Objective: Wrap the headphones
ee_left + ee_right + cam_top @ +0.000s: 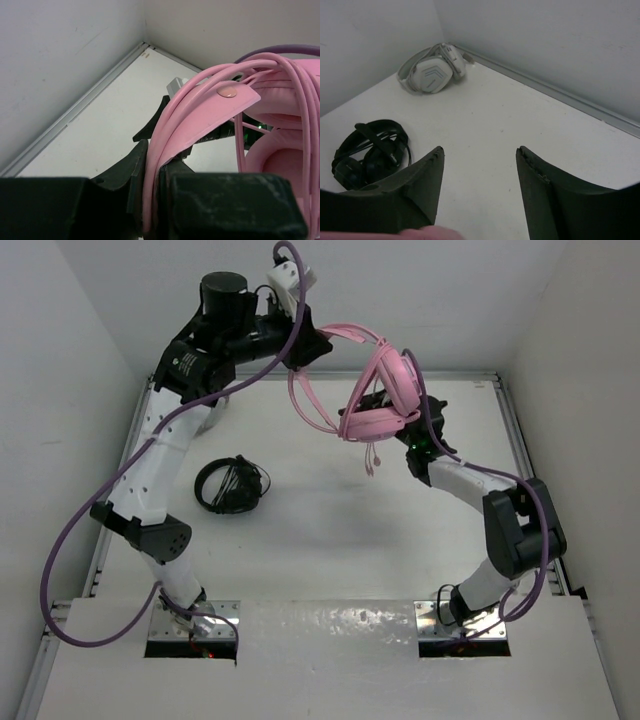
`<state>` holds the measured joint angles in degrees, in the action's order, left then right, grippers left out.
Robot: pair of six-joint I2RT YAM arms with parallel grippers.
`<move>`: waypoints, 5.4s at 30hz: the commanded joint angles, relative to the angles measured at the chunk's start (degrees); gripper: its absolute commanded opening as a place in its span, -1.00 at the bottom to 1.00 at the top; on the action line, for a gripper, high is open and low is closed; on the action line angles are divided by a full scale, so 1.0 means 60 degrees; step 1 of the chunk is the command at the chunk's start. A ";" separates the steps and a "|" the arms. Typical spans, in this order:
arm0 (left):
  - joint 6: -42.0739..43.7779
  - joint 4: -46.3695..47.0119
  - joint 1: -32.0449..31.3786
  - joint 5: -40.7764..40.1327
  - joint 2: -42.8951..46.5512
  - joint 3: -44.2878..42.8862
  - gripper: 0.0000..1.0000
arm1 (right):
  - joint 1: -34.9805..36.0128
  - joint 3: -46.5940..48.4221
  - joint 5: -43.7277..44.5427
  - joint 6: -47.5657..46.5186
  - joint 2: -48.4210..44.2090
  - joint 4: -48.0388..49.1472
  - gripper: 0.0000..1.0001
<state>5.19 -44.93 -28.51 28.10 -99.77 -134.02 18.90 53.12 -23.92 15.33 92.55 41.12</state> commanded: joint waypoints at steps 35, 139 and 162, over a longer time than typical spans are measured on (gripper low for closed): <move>-0.5682 0.4103 0.4105 -0.0819 -0.1419 0.1461 -1.00 | 0.5654 -0.2539 0.7047 -0.3200 -0.1949 -0.2580 -1.00; -0.0074 0.4353 0.1383 -0.2602 -0.3294 0.7966 -0.13 | 0.4112 -0.0417 0.5128 -0.6218 0.0864 -1.1557 -1.00; 0.0233 0.4764 0.1193 -0.2940 -0.3617 0.8728 -1.00 | 0.5773 0.5571 0.9817 -1.0303 0.2063 -1.0427 -1.00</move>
<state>4.32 -14.46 -20.75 13.80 -119.94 -83.88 55.20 79.79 28.53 -39.20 102.35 -22.74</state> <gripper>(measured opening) 0.084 0.010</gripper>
